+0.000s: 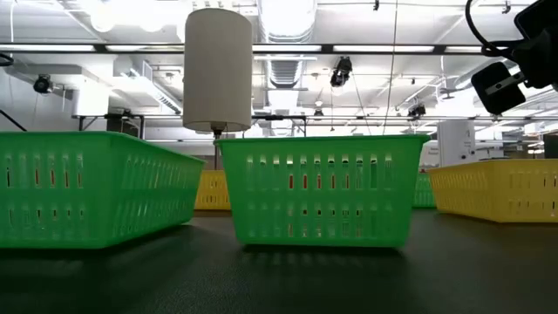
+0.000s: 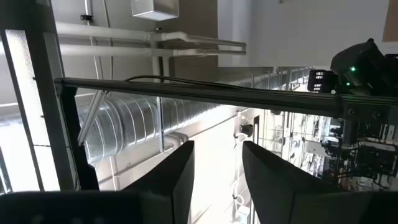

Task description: Stack baskets by color

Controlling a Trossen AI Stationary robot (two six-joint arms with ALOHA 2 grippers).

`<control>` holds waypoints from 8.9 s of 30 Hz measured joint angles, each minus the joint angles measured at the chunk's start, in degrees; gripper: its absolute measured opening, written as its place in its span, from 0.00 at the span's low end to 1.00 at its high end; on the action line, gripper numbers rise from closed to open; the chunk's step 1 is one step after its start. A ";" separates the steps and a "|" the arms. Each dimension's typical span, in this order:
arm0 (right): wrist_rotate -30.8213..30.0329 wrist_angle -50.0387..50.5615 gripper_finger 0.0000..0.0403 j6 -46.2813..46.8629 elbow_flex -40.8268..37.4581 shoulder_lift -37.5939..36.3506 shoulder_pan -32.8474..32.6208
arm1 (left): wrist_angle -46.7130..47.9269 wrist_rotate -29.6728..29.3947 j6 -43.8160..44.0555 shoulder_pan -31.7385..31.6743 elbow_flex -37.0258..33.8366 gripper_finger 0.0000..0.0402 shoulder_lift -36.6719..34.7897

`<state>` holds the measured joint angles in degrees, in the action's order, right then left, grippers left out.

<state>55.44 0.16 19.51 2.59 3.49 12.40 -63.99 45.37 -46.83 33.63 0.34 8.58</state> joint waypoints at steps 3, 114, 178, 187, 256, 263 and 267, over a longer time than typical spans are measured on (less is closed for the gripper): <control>0.01 0.00 0.16 0.00 0.00 -0.01 0.00 | 0.00 0.02 -0.01 0.02 0.00 0.30 0.02; -47.98 -27.40 0.16 -1.02 -0.15 8.90 -1.69 | 6.23 -70.98 42.01 -0.01 21.22 0.30 63.55; -40.01 25.43 0.16 -48.23 68.31 78.01 -4.54 | -4.50 -90.25 5.99 -5.31 19.35 0.30 45.48; -40.49 37.30 0.29 -64.48 79.54 88.12 -4.54 | -4.50 -90.53 5.95 -2.57 19.32 0.30 43.87; -57.99 63.53 0.02 -81.67 118.06 117.71 -6.51 | -2.43 -90.64 5.70 0.83 18.75 0.30 37.88; -56.69 71.23 0.02 -80.59 116.92 112.40 -3.92 | -2.44 -90.64 5.68 0.98 18.75 0.30 37.90; -54.34 72.39 0.02 -79.45 113.67 108.40 -1.65 | -2.43 -90.64 5.68 0.98 18.75 0.30 37.88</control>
<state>1.10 72.55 -59.94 116.26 111.88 10.75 -66.41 -45.28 -41.15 34.61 19.09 46.46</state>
